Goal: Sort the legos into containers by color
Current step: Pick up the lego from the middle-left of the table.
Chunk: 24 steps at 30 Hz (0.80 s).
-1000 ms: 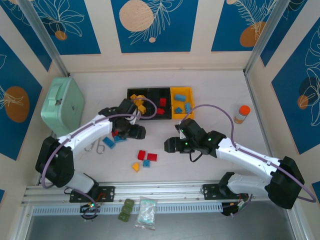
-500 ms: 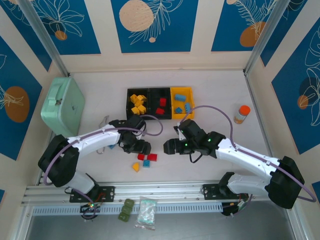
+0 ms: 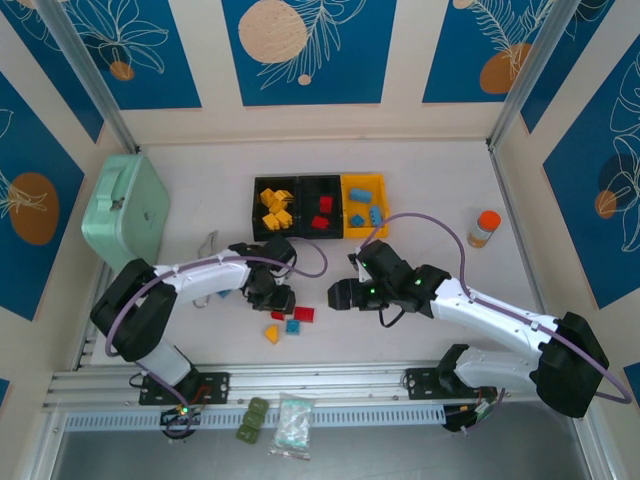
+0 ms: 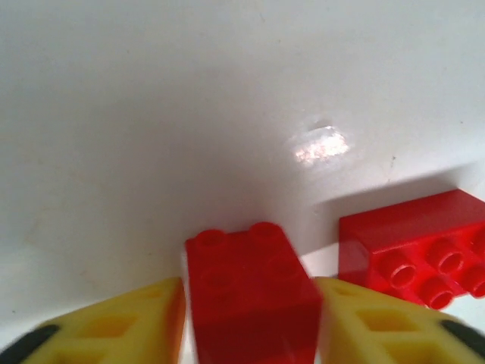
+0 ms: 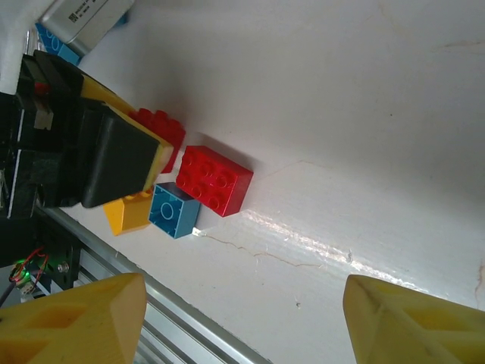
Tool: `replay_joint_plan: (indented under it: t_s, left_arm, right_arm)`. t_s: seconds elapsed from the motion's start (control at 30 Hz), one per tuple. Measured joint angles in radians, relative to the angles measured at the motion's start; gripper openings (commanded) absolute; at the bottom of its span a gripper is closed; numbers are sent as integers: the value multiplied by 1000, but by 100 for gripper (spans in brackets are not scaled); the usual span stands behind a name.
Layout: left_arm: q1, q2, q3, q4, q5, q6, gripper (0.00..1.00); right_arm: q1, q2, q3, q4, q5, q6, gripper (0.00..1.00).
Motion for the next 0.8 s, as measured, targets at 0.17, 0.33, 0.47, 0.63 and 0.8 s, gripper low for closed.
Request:
replay_joint_plan:
  t_s: [0.17, 0.33, 0.47, 0.63, 0.8]
  left_arm:
    - [-2, -4, 6, -3, -23, 6, 25]
    - [-1, -5, 47, -32, -68, 7, 24]
    - [8, -5, 129, -49, -90, 16, 24]
    - [21, 16, 278, -60, -103, 34, 24]
    - [40, 116, 467, -75, -105, 56, 24]
  right_arm:
    - [0, 0, -2, 3, 0, 4, 69]
    - [0, -2, -2, 2, 4, 5, 69]
    - [-15, -33, -3, -10, 27, 13, 69]
    - [-76, -125, -27, -25, 39, 25, 69]
    - [-131, -216, -55, -47, 50, 36, 69]
